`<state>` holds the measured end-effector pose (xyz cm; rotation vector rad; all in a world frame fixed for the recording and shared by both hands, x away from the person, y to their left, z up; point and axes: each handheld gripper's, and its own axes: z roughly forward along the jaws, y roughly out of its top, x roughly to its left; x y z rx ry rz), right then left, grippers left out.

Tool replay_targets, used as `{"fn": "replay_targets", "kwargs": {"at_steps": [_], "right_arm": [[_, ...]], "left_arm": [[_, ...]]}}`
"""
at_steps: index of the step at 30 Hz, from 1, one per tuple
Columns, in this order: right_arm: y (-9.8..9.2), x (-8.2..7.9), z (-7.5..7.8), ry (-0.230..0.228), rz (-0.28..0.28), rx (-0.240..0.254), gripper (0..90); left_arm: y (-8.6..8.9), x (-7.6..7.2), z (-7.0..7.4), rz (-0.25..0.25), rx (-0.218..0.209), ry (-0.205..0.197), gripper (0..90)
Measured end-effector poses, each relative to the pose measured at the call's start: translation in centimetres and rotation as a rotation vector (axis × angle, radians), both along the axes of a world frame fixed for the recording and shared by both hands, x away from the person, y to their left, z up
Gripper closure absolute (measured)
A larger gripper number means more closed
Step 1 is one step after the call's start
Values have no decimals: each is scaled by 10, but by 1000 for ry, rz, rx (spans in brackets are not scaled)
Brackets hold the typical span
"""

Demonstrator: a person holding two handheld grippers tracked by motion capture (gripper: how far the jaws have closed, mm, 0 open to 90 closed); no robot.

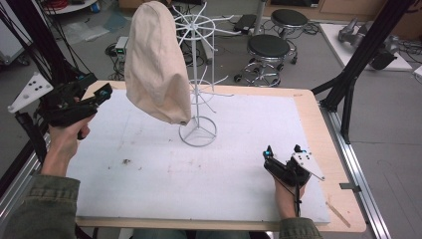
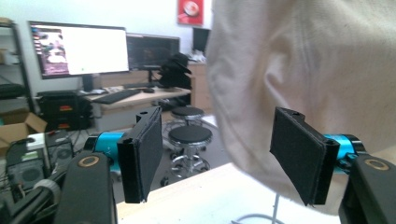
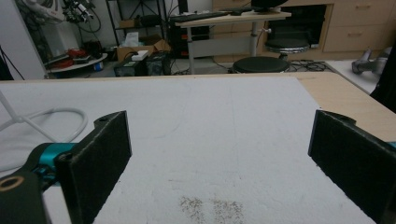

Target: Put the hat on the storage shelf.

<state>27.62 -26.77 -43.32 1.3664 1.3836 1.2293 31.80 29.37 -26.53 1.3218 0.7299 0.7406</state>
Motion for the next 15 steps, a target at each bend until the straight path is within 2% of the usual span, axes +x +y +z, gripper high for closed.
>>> {"fn": "replay_targets", "kwargs": {"at_steps": [5,9,15], "right_arm": [[2,0,0,4,6,4,48],[2,-1,0,4,8,0,48],[1,-1,0,-2,14,-5,48]], "left_arm": [[6,-4,-17,20,-13,22,347],[6,-7,-32,60,5,22,333],[4,-13,-57,90,-10,50,318]]}}
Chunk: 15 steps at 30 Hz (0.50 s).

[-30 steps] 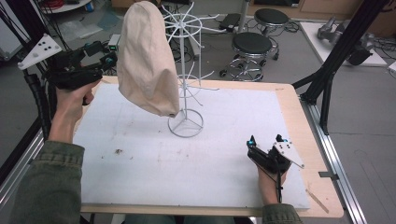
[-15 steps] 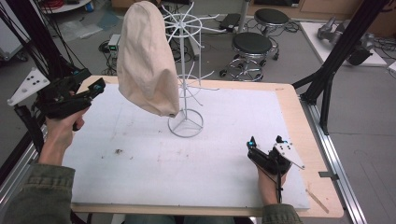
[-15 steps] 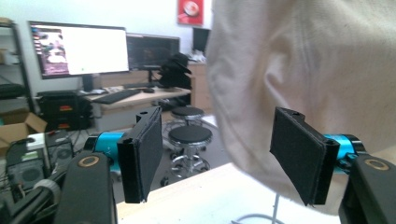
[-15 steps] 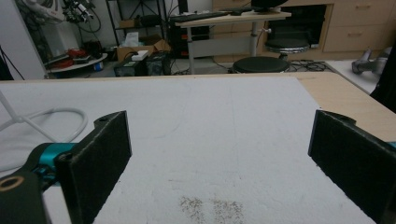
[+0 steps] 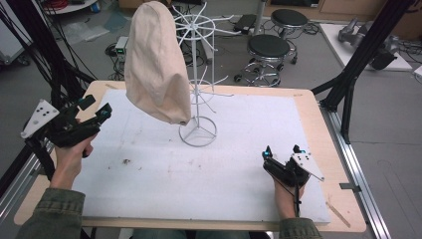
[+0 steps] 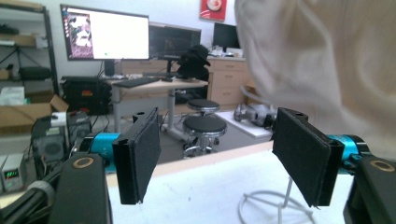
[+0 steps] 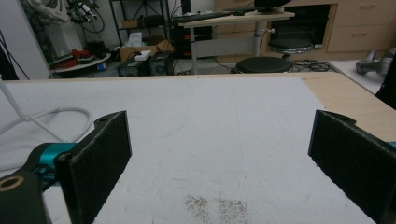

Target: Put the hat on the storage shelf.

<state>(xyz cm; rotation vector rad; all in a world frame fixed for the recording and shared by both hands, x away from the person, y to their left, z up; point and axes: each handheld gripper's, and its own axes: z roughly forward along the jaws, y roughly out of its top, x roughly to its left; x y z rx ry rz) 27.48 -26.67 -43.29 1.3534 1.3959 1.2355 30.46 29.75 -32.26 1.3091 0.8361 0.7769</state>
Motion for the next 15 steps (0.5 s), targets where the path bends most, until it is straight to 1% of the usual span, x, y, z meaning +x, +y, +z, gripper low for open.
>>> {"fn": "replay_targets", "kwargs": {"at_steps": [2,5,8,10,13,15], "right_arm": [[0,-1,1,-3,-1,10,48],[0,-2,1,-6,-1,14,48],[-1,-3,2,-11,0,14,48],[-2,-4,3,-15,-2,19,48],[-4,-5,4,-18,-6,24,48],[-5,-6,5,-22,-10,23,48]], "left_arm": [[1,-3,-7,11,-3,13,316],[3,-7,-16,32,-11,20,313],[5,-12,-24,53,-8,30,316],[6,-17,-29,79,7,23,319],[9,-21,-37,109,4,25,319],[11,-22,-44,138,8,29,318]]}}
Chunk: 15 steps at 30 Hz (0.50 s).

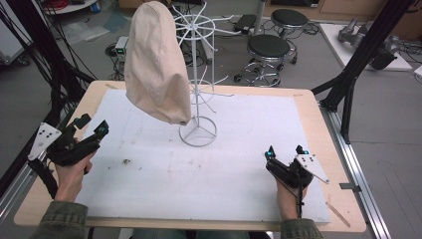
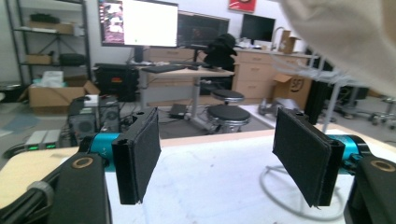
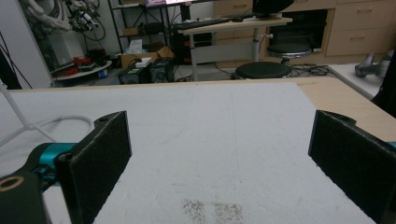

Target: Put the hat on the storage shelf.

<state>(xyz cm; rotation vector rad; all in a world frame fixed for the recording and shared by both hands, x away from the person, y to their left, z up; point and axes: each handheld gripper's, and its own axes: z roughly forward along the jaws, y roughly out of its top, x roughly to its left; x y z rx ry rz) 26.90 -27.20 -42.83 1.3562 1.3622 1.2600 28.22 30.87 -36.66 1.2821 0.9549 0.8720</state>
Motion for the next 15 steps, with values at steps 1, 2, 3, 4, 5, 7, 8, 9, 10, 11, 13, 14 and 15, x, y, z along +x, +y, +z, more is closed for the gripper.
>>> {"fn": "replay_targets", "kwargs": {"at_steps": [1,2,3,4,5,7,8,9,10,11,13,14,15], "right_arm": [[0,-1,0,2,0,5,48],[-1,-1,0,-2,-4,3,48],[-1,-1,1,-4,-4,4,48],[-1,-2,1,-1,-3,8,48],[-1,-2,1,-4,-5,5,48],[-1,-3,1,-7,-10,5,48],[-2,-3,1,-6,-11,5,48],[-2,-3,1,-7,-15,6,48],[-2,-3,1,-9,-20,7,48],[-2,-4,2,-8,-21,12,48],[-3,-5,2,-11,-26,13,48],[-4,-6,2,-13,-29,13,48],[-5,-6,2,-14,-29,11,48]], "left_arm": [[1,0,-3,9,-11,5,314],[1,0,-7,20,-16,7,314],[2,-1,-10,35,-11,12,313],[2,-2,-13,47,-7,14,312],[2,-2,-15,63,0,15,314],[1,-4,-20,94,15,8,330],[1,-5,-23,106,15,7,329],[1,-6,-25,116,14,9,328],[0,-6,-28,126,18,13,325],[0,-7,-30,143,28,16,321],[2,-8,-35,170,26,22,311],[3,-8,-37,185,22,25,310],[5,-9,-39,198,16,28,309]]}}
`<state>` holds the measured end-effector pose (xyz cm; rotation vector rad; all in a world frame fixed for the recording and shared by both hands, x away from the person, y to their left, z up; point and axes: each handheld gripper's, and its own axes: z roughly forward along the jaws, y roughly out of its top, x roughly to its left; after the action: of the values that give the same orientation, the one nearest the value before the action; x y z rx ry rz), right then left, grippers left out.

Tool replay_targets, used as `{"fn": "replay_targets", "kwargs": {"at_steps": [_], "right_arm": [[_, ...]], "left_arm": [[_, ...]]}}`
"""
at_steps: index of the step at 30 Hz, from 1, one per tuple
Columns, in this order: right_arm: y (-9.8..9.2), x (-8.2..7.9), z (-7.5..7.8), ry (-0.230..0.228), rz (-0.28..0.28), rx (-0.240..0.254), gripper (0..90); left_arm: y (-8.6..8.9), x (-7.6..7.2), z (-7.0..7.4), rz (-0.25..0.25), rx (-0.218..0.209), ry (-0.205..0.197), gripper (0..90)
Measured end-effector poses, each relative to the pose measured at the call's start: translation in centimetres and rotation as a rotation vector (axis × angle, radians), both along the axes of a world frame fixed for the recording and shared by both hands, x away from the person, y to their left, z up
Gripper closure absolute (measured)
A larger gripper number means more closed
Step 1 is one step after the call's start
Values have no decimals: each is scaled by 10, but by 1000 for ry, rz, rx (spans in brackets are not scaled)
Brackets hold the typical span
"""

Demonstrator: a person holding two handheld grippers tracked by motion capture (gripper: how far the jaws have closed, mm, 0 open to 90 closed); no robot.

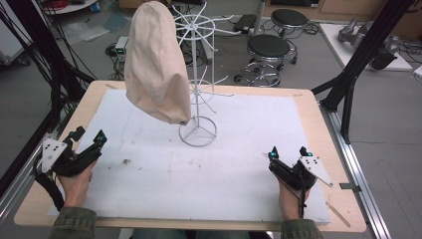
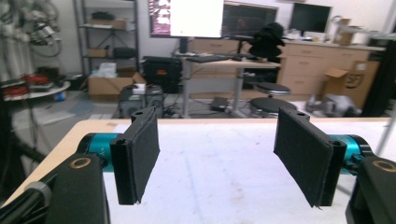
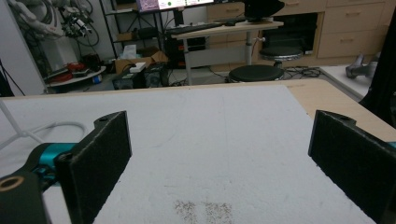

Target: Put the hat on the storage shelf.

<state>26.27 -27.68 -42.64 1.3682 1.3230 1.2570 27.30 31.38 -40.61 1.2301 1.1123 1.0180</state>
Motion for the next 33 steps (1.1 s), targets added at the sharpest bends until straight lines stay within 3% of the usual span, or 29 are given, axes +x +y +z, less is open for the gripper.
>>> {"fn": "replay_targets", "kwargs": {"at_steps": [9,11,18,27,33], "right_arm": [[-3,-2,0,1,-12,6,48],[-3,-3,1,-3,-19,4,48],[-3,-4,-2,9,-31,0,48],[-1,-2,-4,32,-9,-4,48],[-3,-1,-5,38,-11,15,48]], "left_arm": [[13,-6,-18,99,-8,35,305],[13,-8,-20,117,12,46,305],[13,-15,-25,142,24,66,304],[17,-18,-27,162,7,77,303],[14,-17,-27,149,10,84,303]]}}
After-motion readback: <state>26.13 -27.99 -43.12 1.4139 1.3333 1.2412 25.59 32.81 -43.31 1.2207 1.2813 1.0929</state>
